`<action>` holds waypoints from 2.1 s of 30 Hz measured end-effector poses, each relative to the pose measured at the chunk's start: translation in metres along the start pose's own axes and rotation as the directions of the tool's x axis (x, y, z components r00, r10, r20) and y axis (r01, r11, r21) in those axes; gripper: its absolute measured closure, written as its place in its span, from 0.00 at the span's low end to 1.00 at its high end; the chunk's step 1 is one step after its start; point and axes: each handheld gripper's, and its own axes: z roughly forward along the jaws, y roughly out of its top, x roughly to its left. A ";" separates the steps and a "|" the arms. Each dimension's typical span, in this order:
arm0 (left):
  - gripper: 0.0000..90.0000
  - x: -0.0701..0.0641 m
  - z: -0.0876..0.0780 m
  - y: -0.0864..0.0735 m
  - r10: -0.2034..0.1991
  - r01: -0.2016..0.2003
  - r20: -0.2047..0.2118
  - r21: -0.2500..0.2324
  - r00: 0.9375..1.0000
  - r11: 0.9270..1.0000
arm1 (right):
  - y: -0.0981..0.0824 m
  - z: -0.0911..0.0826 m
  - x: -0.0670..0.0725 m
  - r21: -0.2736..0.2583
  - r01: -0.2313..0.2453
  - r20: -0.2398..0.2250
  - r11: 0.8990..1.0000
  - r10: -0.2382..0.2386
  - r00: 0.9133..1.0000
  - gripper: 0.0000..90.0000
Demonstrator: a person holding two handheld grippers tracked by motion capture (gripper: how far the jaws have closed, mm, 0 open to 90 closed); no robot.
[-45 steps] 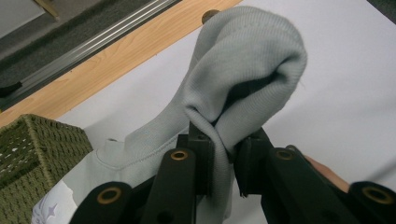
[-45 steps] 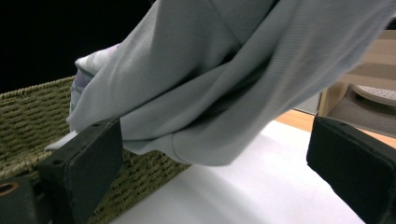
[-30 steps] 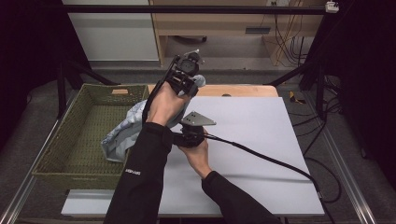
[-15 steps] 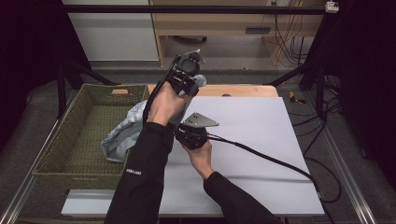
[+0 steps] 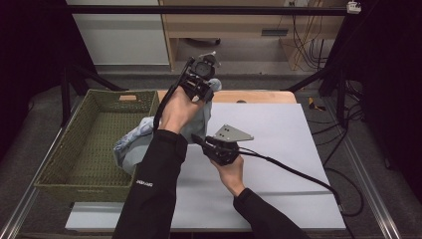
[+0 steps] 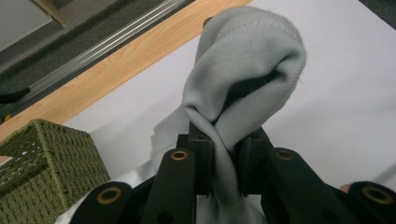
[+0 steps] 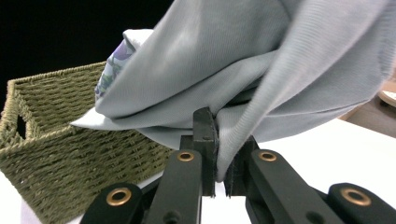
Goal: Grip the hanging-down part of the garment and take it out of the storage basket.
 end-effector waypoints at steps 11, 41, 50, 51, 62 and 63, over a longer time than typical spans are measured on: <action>0.86 -0.008 0.005 0.001 0.033 -0.033 0.009 0.018 0.999 0.999 | 0.007 -0.071 -0.017 -0.024 0.021 -0.008 0.999 -0.021 1.000 0.96; 0.86 -0.031 0.008 0.007 0.061 -0.062 0.076 0.008 0.995 0.998 | 0.022 -0.153 -0.055 -0.104 0.015 0.124 0.994 -0.002 0.992 0.96; 0.86 -0.035 0.011 0.007 0.069 -0.070 0.063 0.015 0.996 0.997 | 0.015 -0.151 -0.058 -0.082 0.009 0.107 0.997 -0.001 0.994 0.86; 0.86 -0.034 0.011 0.007 0.076 -0.078 0.061 0.027 0.995 0.997 | 0.012 -0.149 -0.058 -0.075 0.001 0.102 0.997 0.007 0.995 0.80; 0.86 -0.031 0.018 0.001 0.064 -0.064 0.059 0.011 0.996 0.998 | -0.003 -0.148 -0.059 -0.039 0.012 0.142 0.999 -0.006 0.990 0.14; 0.86 -0.031 0.018 0.000 0.070 -0.071 0.059 0.018 0.996 0.997 | -0.004 -0.150 -0.059 -0.044 -0.004 0.151 0.999 0.011 0.988 0.11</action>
